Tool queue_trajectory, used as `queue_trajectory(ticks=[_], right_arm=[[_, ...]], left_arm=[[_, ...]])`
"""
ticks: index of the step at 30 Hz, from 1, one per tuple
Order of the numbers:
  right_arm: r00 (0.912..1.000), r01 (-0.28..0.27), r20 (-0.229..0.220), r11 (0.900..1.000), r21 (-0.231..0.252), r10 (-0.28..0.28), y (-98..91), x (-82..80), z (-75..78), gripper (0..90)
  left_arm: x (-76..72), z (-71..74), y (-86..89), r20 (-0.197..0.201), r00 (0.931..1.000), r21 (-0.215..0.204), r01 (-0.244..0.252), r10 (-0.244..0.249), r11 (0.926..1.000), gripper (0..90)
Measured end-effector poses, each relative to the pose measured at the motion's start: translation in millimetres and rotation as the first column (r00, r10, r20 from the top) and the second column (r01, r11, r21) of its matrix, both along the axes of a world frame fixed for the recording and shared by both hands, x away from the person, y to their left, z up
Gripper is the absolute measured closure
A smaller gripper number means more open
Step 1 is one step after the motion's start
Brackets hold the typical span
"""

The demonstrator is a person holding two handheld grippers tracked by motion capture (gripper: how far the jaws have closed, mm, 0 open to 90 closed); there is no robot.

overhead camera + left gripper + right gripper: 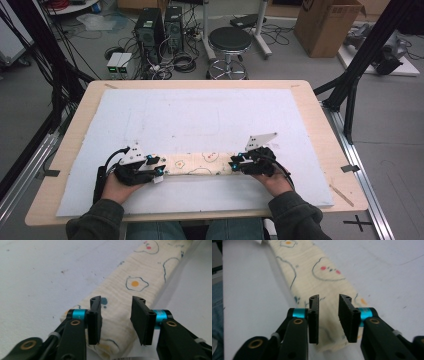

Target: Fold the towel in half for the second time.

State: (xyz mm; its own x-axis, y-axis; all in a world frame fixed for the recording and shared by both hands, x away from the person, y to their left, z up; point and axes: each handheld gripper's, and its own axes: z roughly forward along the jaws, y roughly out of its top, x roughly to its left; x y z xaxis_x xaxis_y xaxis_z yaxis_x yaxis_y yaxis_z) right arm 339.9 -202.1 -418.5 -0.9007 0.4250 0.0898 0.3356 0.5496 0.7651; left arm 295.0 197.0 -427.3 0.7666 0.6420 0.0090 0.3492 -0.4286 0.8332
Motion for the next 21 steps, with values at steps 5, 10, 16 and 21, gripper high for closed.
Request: queue_trajectory(ticks=[5, 10, 16, 21], right_arm=[[0.9999, 0.011, -0.008, 0.9999, 0.002, -0.011, 9.0, 11.9, 0.3, 61.5], [0.9998, -0.003, -0.019, 0.9967, -0.081, 0.002, 16.1, 14.8, -14.7, 53.9], [0.9999, -0.012, -0.005, 0.9955, -0.094, 0.012, 9.1, 10.8, -18.1, 51.1], [0.9997, -0.021, 0.006, 0.9964, -0.082, 0.022, 2.4, 6.6, -19.5, 49.2]], left_arm=[[9.1, -6.7, 0.5, -0.036, 0.9993, 0.030, -0.013, 0.014, 0.9995, 55.9], [12.1, -13.0, 4.8, -0.075, 0.9971, 0.037, -0.013, 0.016, 0.9992, 52.0], [11.9, -14.8, 5.6, -0.073, 0.9973, 0.033, -0.008, 0.010, 0.9994, 51.8], [11.9, -15.7, 6.9, -0.073, 0.9973, 0.025, -0.005, 0.006, 0.9997, 51.5]])
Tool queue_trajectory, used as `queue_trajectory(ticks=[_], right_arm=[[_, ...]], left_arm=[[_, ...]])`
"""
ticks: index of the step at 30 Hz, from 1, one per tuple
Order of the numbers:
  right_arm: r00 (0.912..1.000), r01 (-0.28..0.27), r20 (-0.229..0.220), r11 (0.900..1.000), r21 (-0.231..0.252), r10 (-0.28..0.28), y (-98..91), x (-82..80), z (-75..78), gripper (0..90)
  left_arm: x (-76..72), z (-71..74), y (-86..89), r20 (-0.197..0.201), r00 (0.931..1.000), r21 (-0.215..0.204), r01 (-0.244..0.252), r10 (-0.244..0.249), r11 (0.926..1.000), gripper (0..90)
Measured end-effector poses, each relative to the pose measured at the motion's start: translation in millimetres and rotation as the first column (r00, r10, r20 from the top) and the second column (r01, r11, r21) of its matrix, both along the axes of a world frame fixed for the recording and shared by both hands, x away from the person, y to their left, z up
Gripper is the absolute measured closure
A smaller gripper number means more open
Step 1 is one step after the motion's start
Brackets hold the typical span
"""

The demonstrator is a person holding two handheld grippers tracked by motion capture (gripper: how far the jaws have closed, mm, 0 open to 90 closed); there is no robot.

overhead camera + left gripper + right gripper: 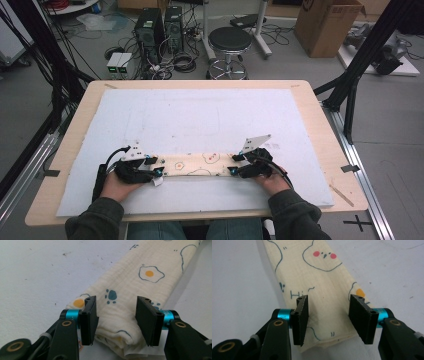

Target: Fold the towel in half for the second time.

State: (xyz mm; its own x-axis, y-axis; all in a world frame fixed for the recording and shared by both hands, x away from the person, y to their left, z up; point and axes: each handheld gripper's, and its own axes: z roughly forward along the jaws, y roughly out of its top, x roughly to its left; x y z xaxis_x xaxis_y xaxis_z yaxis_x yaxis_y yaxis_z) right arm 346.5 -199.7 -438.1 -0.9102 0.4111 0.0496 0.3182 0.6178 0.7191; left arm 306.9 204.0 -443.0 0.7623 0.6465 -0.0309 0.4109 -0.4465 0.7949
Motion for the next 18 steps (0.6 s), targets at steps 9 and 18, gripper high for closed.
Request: queue_trajectory(ticks=[9, 18], right_arm=[[0.9993, -0.003, 0.037, 1.0000, 0.009, 0.003, -7.8, -4.5, -1.2, 47.7], [0.9990, 0.000, 0.044, 1.0000, 0.004, 0.000, -6.8, -5.7, -1.6, 46.6]], left_arm=[[-2.4, 0.1, -0.6, 0.011, 0.9999, 0.010, 0.004, -0.004, 0.9999, 51.0], [-4.9, 1.7, 8.2, 0.013, 0.9996, 0.016, -0.023, 0.023, 0.9996, 44.1]])
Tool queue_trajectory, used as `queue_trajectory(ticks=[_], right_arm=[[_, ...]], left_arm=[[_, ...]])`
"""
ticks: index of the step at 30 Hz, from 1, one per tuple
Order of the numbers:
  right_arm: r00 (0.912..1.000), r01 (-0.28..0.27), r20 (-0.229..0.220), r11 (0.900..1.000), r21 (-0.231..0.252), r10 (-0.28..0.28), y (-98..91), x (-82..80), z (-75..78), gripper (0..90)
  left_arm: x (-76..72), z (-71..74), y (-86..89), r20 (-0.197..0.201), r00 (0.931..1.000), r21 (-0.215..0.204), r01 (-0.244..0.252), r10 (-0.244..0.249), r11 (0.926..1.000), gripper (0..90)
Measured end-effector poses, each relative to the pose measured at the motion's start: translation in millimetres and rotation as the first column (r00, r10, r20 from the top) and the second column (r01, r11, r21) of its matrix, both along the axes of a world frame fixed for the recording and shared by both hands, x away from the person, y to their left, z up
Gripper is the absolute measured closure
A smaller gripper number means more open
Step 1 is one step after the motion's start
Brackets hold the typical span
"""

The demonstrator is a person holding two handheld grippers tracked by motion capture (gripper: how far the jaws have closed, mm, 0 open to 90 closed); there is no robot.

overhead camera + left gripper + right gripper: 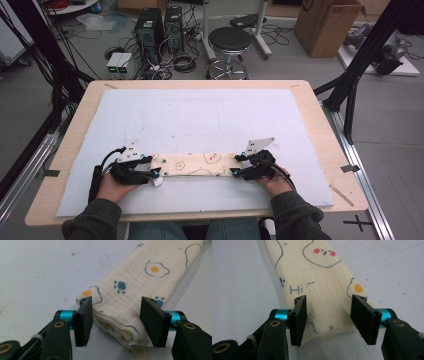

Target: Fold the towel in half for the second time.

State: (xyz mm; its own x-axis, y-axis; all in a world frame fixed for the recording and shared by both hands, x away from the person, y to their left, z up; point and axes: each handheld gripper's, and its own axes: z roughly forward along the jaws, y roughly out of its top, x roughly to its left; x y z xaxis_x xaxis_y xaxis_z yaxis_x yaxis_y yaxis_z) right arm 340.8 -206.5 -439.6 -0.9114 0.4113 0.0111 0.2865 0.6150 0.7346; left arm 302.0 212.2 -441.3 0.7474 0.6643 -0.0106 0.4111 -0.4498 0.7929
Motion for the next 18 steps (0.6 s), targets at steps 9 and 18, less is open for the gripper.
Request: queue_trajectory(ticks=[9, 18], right_arm=[[1.0000, 0.004, 0.007, 0.9999, -0.011, -0.004, 1.4, -1.4, 0.3, 46.0], [0.9998, 0.006, 0.018, 0.9999, -0.016, -0.006, 2.5, -2.1, 0.1, 45.3]], left_arm=[[0.3, 1.5, 0.0, 0.023, 0.9997, 0.010, -0.006, 0.006, 0.9999, 42.4], [-1.4, 9.7, -5.9, 0.090, 0.9955, -0.044, 0.034, -0.030, 0.9985, 44.0]])
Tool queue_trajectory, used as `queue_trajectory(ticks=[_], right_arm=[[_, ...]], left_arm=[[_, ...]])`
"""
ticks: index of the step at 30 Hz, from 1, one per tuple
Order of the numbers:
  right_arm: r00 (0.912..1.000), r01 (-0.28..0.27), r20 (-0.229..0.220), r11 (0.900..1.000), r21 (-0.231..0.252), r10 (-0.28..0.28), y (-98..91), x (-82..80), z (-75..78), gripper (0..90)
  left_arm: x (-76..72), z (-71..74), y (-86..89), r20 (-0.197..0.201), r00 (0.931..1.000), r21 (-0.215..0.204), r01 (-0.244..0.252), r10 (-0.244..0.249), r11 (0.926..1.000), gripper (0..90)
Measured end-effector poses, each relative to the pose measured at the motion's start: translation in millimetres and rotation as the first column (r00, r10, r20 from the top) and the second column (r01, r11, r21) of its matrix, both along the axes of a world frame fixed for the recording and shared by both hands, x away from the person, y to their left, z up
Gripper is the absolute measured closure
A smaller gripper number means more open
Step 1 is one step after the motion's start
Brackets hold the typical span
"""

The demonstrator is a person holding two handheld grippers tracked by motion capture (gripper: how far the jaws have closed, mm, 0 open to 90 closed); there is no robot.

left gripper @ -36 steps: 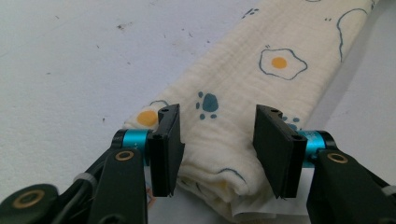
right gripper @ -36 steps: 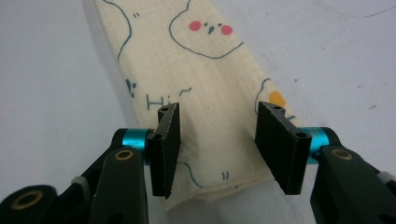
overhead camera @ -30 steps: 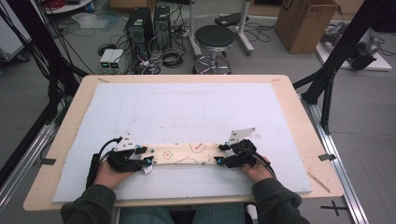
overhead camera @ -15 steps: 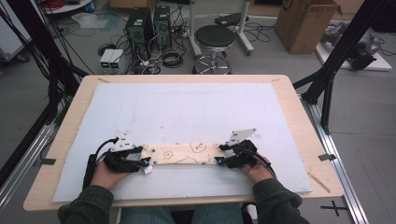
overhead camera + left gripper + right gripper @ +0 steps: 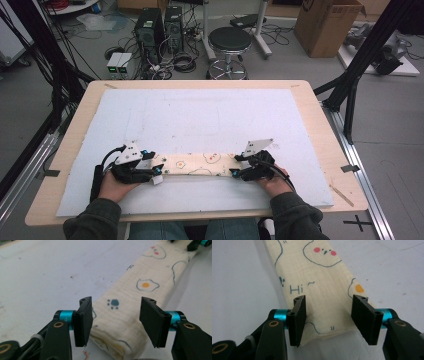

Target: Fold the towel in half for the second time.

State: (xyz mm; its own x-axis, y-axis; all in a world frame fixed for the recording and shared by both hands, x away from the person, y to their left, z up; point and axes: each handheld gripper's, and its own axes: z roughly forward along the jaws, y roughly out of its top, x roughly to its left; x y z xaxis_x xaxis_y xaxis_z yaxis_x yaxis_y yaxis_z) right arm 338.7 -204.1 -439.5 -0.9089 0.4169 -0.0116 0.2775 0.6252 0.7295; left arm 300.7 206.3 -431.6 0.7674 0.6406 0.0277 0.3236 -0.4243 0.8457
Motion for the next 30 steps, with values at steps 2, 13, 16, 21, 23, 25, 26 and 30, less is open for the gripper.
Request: queue_trajectory(ticks=[2, 13, 16, 21, 23, 25, 26, 30], right_arm=[[1.0000, 0.006, -0.006, 1.0000, 0.000, -0.006, 0.0, -0.4, 0.0, 45.2], [1.0000, 0.005, -0.007, 1.0000, -0.001, -0.005, 0.2, -1.3, -0.1, 44.4], [1.0000, 0.005, -0.002, 1.0000, 0.001, -0.005, 0.6, -1.4, -0.2, 43.5], [0.9997, 0.005, -0.025, 0.9988, 0.049, -0.004, -1.8, -0.7, 4.8, 37.4], [0.9995, 0.016, -0.028, 0.9942, 0.107, -0.013, -5.1, -0.3, 11.1, 37.3], [0.9995, 0.023, -0.026, 0.9911, 0.131, -0.019, -6.7, 0.7, 14.5, 37.3], [0.9990, 0.042, -0.021, 0.9857, 0.163, -0.039, -9.8, 5.0, 20.0, 38.2], [0.9948, 0.097, -0.047, 0.9816, 0.165, -0.090, -14.2, 17.7, 23.3, 42.1]], left_arm=[[1.8, -2.4, 0.1, -0.020, 0.9998, 0.007, -0.007, 0.007, 1.0000, 43.8], [7.9, -14.0, 1.8, -0.078, 0.9969, 0.036, 0.006, -0.003, 0.9993, 43.3], [7.5, -14.3, 1.6, -0.077, 0.9971, 0.034, 0.005, -0.002, 0.9994, 43.1], [6.1, -8.4, 6.1, -0.076, 0.9971, 0.002, 0.009, -0.008, 1.0000, 44.1], [5.5, -1.2, 10.9, -0.070, 0.9973, -0.069, 0.017, -0.022, 0.9975, 43.9], [6.2, 2.2, 12.8, -0.062, 0.9979, -0.090, 0.014, -0.019, 0.9958, 43.5], [6.7, 3.7, 14.0, -0.055, 0.9984, -0.107, 0.005, -0.011, 0.9943, 42.8], [15.3, 7.2, 18.6, -0.066, 0.9975, -0.142, -0.033, 0.024, 0.9893, 42.6]])
